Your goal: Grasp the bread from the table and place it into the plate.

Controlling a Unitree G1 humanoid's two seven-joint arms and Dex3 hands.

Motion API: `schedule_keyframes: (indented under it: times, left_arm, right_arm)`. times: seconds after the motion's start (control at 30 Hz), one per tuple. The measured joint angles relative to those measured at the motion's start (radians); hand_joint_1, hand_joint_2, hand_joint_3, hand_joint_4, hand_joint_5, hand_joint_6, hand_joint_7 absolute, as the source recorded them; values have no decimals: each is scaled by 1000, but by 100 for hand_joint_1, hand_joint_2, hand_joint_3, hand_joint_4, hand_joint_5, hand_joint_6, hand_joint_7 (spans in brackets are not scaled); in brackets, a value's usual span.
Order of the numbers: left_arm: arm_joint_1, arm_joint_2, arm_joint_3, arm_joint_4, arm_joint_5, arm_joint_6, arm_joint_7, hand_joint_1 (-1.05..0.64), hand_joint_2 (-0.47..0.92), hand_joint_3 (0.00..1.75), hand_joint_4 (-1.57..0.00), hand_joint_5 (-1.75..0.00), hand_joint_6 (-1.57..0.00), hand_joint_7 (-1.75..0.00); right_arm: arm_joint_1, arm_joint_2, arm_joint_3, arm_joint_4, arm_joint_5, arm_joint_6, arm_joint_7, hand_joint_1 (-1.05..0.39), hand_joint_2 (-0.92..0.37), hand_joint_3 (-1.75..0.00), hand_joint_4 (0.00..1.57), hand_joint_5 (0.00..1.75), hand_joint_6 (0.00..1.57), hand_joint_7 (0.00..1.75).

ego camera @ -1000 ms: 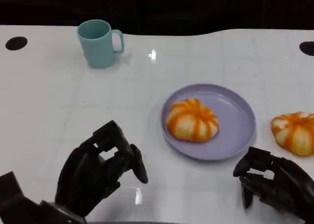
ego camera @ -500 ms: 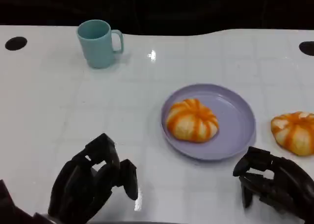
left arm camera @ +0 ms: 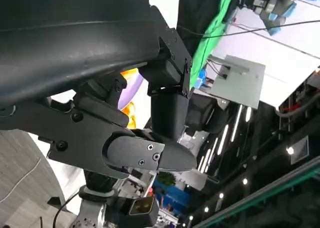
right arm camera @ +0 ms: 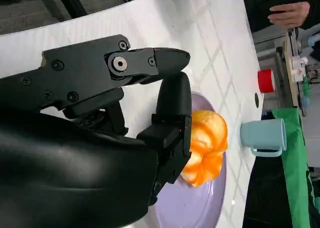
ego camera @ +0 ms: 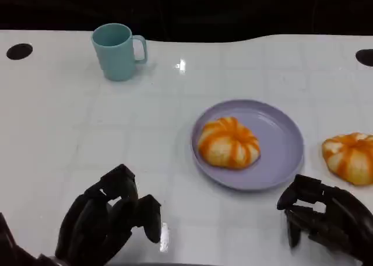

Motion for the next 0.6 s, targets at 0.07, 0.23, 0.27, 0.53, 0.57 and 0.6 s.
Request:
schedule_keyframes:
  times: [0.07,0.23,0.27,0.53,0.57,0.6]
  left_arm:
    - [0,0,1,0,4,0,0,-70,92,21,-89,-175,-67,-167]
    - [-2,-3,4,10,21,0,0,-69,92,21,-87,-175,-65,-166]
    - [-3,-4,5,12,21,2,0,-69,92,21,-87,-175,-65,-167]
    - [-15,-11,8,35,30,3,-2,-71,92,21,-88,-175,-67,-169]
    - [-15,-11,9,35,31,3,-4,-71,92,21,-88,-175,-67,-169]
    - [-15,-11,9,35,32,3,-6,-71,92,21,-88,-175,-66,-169]
  right_arm:
    - [-2,-1,0,8,-1,-11,2,-50,-92,-26,66,175,68,136]
    - [-2,-2,0,9,-1,-14,2,-50,-92,-25,66,175,69,136]
    - [-2,-2,0,10,0,-14,2,-50,-92,-25,66,175,68,136]
    - [-16,-2,-3,50,2,-46,18,-53,-92,-27,65,175,67,137]
    - [-17,-2,-3,56,1,-54,20,-53,-92,-27,65,175,67,137]
    - [-19,-2,-3,61,1,-59,21,-54,-92,-26,66,175,67,137]
